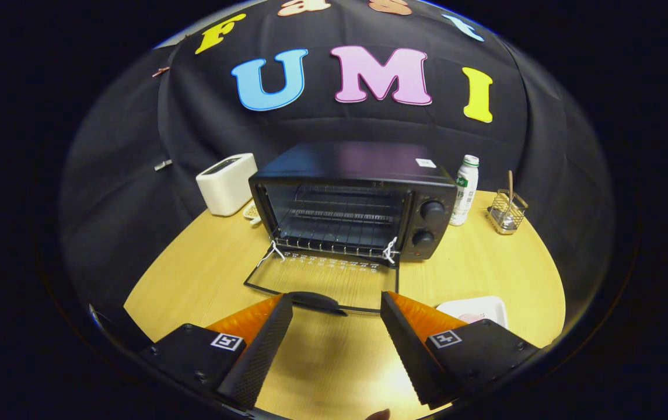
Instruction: Open the toaster oven, put the food inside, and close the toaster oven door.
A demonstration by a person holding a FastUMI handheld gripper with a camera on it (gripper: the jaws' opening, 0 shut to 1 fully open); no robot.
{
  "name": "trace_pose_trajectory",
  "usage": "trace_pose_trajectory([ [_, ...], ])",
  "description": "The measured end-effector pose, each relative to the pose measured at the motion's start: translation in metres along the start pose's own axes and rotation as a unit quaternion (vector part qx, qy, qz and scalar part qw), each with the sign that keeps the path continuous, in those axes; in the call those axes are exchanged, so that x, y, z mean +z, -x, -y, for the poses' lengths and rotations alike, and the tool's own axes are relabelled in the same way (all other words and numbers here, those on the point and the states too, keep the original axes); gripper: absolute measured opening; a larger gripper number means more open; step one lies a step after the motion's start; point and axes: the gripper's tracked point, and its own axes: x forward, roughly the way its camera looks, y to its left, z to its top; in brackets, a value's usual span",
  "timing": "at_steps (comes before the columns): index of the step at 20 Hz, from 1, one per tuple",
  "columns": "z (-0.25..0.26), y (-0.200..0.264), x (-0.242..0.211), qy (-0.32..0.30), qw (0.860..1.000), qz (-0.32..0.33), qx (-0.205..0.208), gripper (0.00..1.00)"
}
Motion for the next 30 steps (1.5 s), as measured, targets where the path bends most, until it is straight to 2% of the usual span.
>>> trace_pose_trajectory([
  [3, 0.035, 0.019, 0.016, -0.005, 1.0, 0.0, 0.007, 0.99],
  [7, 0.089, 0.03, 0.01, -0.023, 0.998, -0.047, 0.018, 0.99],
  [12, 0.171, 0.03, -0.011, -0.029, 0.994, -0.102, -0.005, 0.99],
  [19, 0.249, 0.013, -0.064, -0.036, 0.978, -0.205, -0.014, 0.99],
  [26, 0.282, -0.006, -0.107, -0.086, 0.956, -0.28, 0.0, 0.99],
  [28, 0.289, -0.012, -0.119, -0.098, 0.948, -0.302, 0.001, 0.96],
  [29, 0.291, -0.015, -0.125, -0.103, 0.944, -0.313, 0.002, 0.86],
  [30, 0.294, -0.018, -0.129, -0.107, 0.941, -0.321, 0.0, 0.84],
])
